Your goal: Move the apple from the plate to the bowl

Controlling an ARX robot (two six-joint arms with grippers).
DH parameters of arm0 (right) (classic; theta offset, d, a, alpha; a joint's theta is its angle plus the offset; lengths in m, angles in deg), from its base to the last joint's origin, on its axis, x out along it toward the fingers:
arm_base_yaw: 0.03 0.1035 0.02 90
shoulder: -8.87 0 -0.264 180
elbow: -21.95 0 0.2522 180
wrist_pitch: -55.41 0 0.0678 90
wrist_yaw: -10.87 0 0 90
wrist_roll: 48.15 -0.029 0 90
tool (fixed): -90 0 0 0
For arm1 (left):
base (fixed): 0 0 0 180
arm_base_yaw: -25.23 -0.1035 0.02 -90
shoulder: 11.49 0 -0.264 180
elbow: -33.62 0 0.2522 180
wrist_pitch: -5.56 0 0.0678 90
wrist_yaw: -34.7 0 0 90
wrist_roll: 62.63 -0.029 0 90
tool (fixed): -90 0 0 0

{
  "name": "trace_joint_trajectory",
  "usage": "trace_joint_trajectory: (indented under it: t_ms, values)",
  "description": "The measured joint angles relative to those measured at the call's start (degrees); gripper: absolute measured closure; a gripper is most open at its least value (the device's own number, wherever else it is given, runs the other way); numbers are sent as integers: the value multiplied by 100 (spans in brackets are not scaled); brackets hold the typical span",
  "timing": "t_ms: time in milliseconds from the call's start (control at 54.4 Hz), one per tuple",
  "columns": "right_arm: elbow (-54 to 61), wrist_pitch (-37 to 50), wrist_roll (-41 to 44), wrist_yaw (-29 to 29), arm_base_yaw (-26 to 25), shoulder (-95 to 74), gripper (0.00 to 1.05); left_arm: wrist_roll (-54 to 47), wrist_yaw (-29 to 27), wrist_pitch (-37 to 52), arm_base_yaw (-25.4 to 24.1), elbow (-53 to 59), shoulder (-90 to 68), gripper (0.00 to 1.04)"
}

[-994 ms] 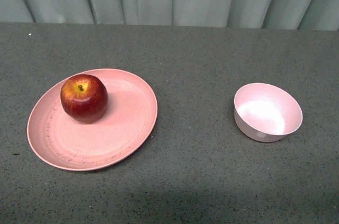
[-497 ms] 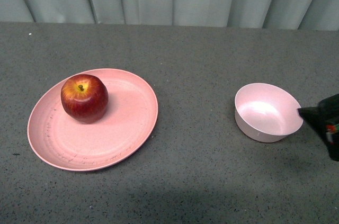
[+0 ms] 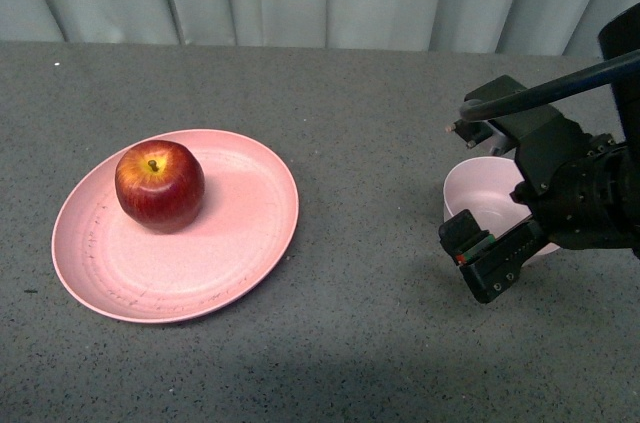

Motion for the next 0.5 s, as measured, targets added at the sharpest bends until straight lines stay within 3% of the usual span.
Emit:
trace_joint_trajectory:
  t_ms: [202, 497]
  values:
    - [-297, -181, 11, 85, 127, -341, 13, 0, 0, 0, 0, 0, 0, 7]
    - [-461, -354, -13, 280, 153, -437, 57, 0, 0, 0, 0, 0, 0, 7]
